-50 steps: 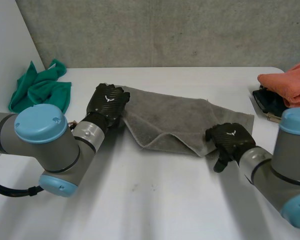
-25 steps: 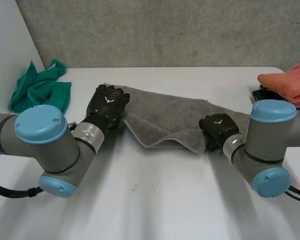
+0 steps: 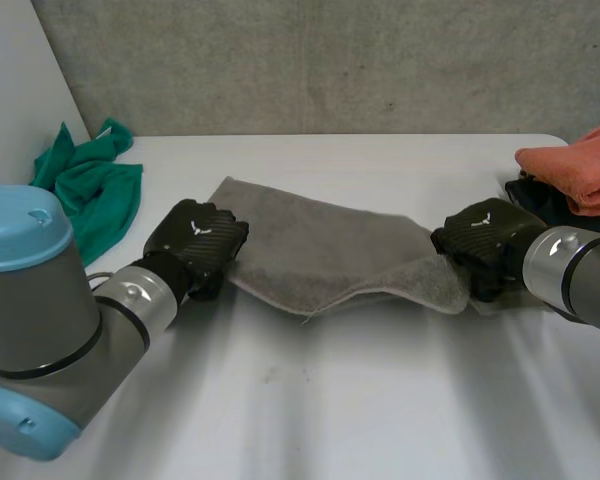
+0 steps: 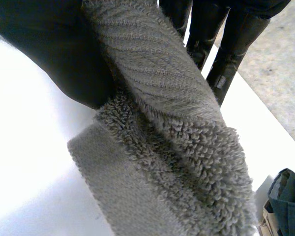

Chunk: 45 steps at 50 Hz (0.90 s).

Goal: Fold the laundry.

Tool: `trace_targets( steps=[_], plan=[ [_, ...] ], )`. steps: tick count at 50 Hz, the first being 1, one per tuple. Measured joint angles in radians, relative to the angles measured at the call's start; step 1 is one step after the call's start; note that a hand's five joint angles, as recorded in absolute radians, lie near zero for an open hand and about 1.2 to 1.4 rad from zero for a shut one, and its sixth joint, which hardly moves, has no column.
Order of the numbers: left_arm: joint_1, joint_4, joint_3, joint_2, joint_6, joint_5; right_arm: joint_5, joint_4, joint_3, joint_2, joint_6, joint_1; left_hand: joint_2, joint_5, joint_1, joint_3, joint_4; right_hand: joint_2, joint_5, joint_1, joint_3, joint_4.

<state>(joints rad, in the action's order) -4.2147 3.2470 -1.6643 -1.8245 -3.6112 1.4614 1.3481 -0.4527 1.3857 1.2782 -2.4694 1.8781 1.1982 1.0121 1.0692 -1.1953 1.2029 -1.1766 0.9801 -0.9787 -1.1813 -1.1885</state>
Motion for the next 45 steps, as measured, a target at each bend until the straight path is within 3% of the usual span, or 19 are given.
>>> trace_targets(
  steps=[7, 8, 17, 18, 20, 21, 22, 24, 27, 32, 45],
  plan=[
    [0.005, -0.012, 0.046, -0.083, -0.008, 0.002, 0.001, 0.001, -0.025, -0.06, 0.043, 0.0, 0.0, 0.0, 0.0, 0.0, 0.0, 0.0, 0.0, 0.0, 0.0, 0.0],
    [0.005, 0.0, 0.073, -0.123, -0.01, 0.004, 0.007, 0.034, -0.066, -0.123, 0.047, 0.003, 0.0, 0.0, 0.0, 0.0, 0.0, 0.0, 0.0, 0.0, 0.0, 0.0],
    [-0.03, 0.126, 0.36, -0.302, -0.088, 0.016, 0.052, 0.275, -0.256, -0.233, 0.014, 0.013, 0.001, 0.0, 0.0, -0.001, 0.0, 0.0, 0.0, 0.0, 0.0, -0.001],
    [-0.05, 0.227, 0.485, -0.328, -0.131, 0.016, 0.079, 0.459, -0.326, -0.24, -0.022, 0.018, 0.001, 0.0, 0.0, -0.001, 0.0, 0.0, 0.0, 0.0, 0.0, -0.001],
    [-0.054, 0.264, 0.517, -0.332, -0.141, 0.016, 0.086, 0.511, -0.339, -0.238, -0.033, 0.019, 0.001, 0.0, 0.0, -0.001, 0.0, 0.0, 0.0, 0.0, 0.0, -0.001],
    [-0.066, 0.375, 0.585, -0.332, -0.161, 0.014, 0.106, 0.669, -0.369, -0.222, -0.068, 0.021, 0.001, 0.0, 0.0, -0.001, 0.0, 0.0, 0.0, 0.0, 0.0, -0.001],
    [-0.066, 0.375, 0.585, -0.332, -0.161, 0.014, 0.106, 0.669, -0.369, -0.222, -0.068, 0.021, 0.001, 0.0, 0.0, -0.001, 0.0, 0.0, 0.0, 0.0, 0.0, -0.001],
    [-0.076, 0.539, 0.639, -0.31, -0.17, 0.011, 0.126, 0.853, -0.385, -0.19, -0.109, 0.023, 0.001, 0.0, 0.0, -0.001, 0.0, 0.0, 0.0, 0.0, 0.0, -0.001],
    [-0.081, 0.687, 0.648, -0.26, -0.159, 0.007, 0.137, 0.967, -0.39, -0.155, -0.141, 0.025, 0.001, 0.0, 0.0, -0.001, 0.0, 0.0, 0.0, 0.0, 0.0, -0.001],
    [-0.084, 0.735, 0.603, -0.208, -0.133, 0.006, 0.137, 0.956, -0.384, -0.133, -0.156, 0.031, 0.001, 0.002, 0.0, -0.001, 0.0, 0.0, 0.0, 0.0, 0.0, -0.001],
    [-0.08, 0.576, 0.172, -0.166, -0.085, 0.007, 0.12, 0.604, -0.194, -0.157, -0.152, 0.068, 0.001, 0.003, 0.0, -0.001, 0.0, 0.0, 0.011, 0.0, 0.0, -0.001]
  ],
)
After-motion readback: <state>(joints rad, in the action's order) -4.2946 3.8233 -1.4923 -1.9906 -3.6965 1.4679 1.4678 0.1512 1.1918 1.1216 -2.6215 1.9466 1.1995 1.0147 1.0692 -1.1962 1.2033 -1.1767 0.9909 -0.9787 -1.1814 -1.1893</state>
